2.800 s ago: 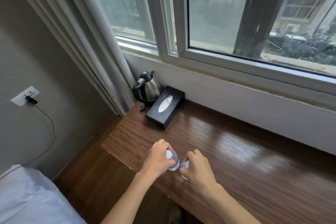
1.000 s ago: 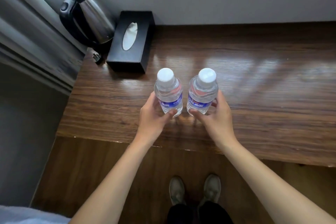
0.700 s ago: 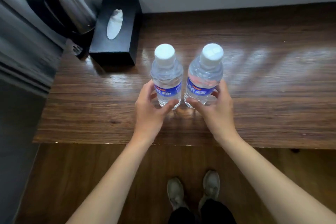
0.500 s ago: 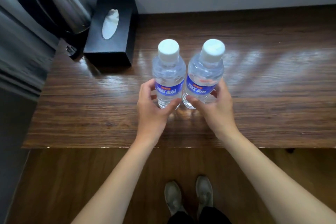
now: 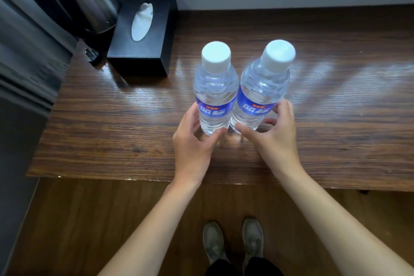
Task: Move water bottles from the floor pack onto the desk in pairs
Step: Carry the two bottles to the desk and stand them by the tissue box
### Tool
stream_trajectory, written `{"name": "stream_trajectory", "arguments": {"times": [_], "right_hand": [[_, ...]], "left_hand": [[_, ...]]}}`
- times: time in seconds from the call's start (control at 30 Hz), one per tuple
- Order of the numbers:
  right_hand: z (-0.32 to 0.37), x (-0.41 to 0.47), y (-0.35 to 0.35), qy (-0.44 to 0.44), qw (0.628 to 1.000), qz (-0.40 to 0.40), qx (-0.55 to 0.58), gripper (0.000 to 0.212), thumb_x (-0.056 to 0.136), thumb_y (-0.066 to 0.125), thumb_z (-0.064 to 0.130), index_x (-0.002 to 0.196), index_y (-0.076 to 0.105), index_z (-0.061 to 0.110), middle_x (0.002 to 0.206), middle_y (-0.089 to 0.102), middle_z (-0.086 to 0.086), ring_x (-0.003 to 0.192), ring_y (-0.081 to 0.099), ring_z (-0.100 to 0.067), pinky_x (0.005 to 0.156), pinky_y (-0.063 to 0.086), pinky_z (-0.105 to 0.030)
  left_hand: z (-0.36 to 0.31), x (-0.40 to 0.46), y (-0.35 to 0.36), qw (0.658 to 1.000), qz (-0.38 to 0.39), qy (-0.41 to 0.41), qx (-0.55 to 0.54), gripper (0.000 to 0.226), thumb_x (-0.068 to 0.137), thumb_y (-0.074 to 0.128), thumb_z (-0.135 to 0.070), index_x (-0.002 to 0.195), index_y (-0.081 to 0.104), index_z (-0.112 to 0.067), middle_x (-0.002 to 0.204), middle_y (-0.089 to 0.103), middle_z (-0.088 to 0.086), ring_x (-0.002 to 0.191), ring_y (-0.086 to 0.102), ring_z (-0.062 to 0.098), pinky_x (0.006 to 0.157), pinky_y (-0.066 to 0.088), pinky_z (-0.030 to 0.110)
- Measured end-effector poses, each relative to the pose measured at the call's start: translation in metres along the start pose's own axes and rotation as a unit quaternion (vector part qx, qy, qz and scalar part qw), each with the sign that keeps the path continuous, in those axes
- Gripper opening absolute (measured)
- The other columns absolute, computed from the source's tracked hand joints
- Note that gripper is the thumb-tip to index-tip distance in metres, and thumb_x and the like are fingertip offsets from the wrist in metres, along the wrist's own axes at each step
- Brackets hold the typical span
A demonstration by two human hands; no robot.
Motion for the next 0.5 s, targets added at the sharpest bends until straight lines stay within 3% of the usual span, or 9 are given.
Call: {"name": "stream_trajectory", "arguments": {"times": [0.07,0.17,0.27,0.4,0.5], "right_hand": [[-0.005,-0.005,0.001,0.005,1.0,-0.021,-0.004,0.068,0.059,0.088,0.033,0.115,0.052,0.018,0.115,0.058,0.0,0.102,0.059,-0.004,0.079,0.048,-0.015],[-0.006,-0.006,0.002,-0.012,0.999,-0.038,-0.017,0.065,0.063,0.087,0.032,0.116,0.053,0.019,0.112,0.061,0.002,0.102,0.061,-0.012,0.082,0.053,-0.028],[-0.004,0.0,0.005,-0.021,0.998,-0.05,-0.023,0.065,0.064,0.087,0.032,0.118,0.055,0.017,0.111,0.061,0.002,0.101,0.061,-0.01,0.082,0.054,-0.029],[-0.002,0.013,0.012,-0.026,0.998,-0.053,-0.027,0.063,0.064,0.087,0.034,0.117,0.057,0.018,0.109,0.061,0.004,0.101,0.06,-0.01,0.083,0.054,-0.033],[0.0,0.025,0.019,-0.028,0.998,-0.053,-0.026,0.064,0.065,0.086,0.037,0.119,0.057,0.02,0.109,0.061,0.007,0.1,0.06,-0.008,0.081,0.055,-0.031]], "left_hand": [[-0.001,-0.001,0.0,1.0,-0.017,0.0,-0.01,0.067,0.07,0.087,-0.013,0.13,0.057,-0.014,0.122,0.069,-0.001,0.114,0.066,0.016,0.099,0.053,0.042],[-0.003,0.002,0.0,0.999,-0.041,0.0,-0.013,0.068,0.068,0.088,-0.012,0.129,0.058,-0.012,0.121,0.069,-0.002,0.113,0.065,0.009,0.099,0.053,0.034],[-0.001,0.009,0.0,0.998,-0.054,-0.012,-0.03,0.067,0.068,0.088,-0.008,0.128,0.058,-0.01,0.119,0.07,-0.002,0.111,0.065,0.004,0.098,0.052,0.025],[0.003,0.024,0.001,0.996,-0.055,-0.026,-0.063,0.066,0.068,0.087,-0.004,0.127,0.058,-0.011,0.119,0.07,-0.002,0.112,0.066,0.009,0.1,0.052,0.032],[0.002,0.038,0.002,0.995,-0.057,-0.024,-0.078,0.066,0.067,0.086,-0.002,0.126,0.058,-0.011,0.119,0.07,-0.004,0.111,0.066,0.006,0.097,0.052,0.024]]}}
Point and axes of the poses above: each hand's wrist, its own x-axis towards the middle knuckle, its own y-axis out of the palm, z = x × y, the point moved 8 cm from there along x, towards the middle knuckle
